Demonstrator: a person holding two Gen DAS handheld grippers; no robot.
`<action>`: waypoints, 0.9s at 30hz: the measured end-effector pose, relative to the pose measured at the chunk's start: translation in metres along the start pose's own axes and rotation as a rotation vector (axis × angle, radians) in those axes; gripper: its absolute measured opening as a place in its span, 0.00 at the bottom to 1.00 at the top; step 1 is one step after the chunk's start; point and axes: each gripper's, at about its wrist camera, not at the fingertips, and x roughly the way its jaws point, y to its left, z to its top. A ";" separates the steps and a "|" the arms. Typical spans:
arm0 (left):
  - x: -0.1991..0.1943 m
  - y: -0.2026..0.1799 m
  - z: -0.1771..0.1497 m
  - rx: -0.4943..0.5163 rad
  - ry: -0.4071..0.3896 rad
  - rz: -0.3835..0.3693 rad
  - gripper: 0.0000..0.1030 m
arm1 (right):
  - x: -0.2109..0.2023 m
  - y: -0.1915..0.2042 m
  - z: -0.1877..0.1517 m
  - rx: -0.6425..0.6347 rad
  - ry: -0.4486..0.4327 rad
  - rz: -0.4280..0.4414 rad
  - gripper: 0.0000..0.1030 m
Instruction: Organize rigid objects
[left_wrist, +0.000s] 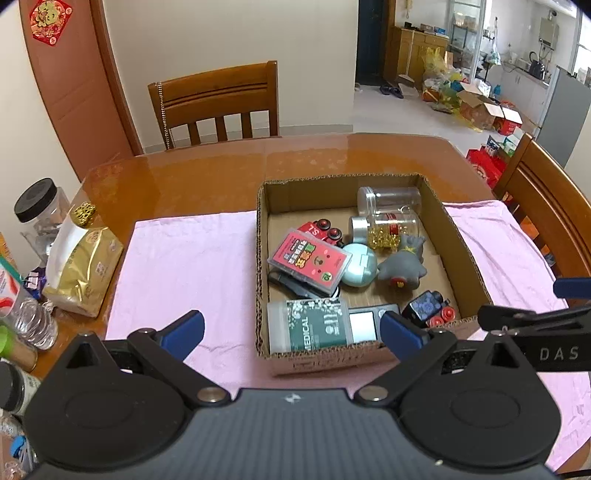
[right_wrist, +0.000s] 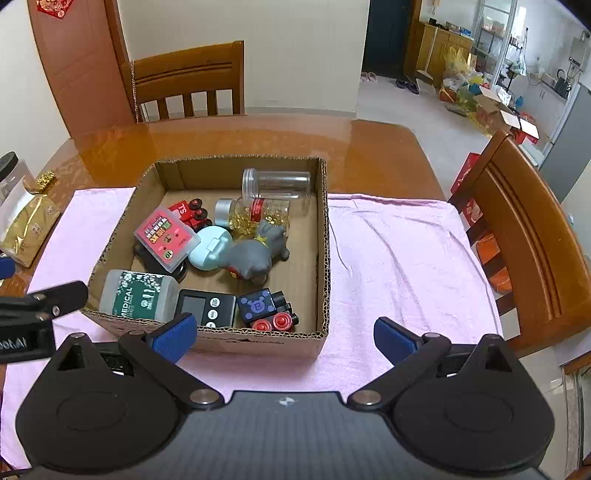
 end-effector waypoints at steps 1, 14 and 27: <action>-0.002 0.000 -0.001 -0.001 0.003 0.004 0.98 | -0.002 0.000 0.000 0.000 -0.004 -0.001 1.00; -0.013 0.000 -0.010 -0.016 0.019 0.017 0.98 | -0.016 0.008 -0.006 -0.018 -0.017 -0.007 1.00; -0.017 0.004 -0.010 -0.031 0.020 0.026 0.98 | -0.022 0.010 -0.007 -0.002 -0.032 -0.006 1.00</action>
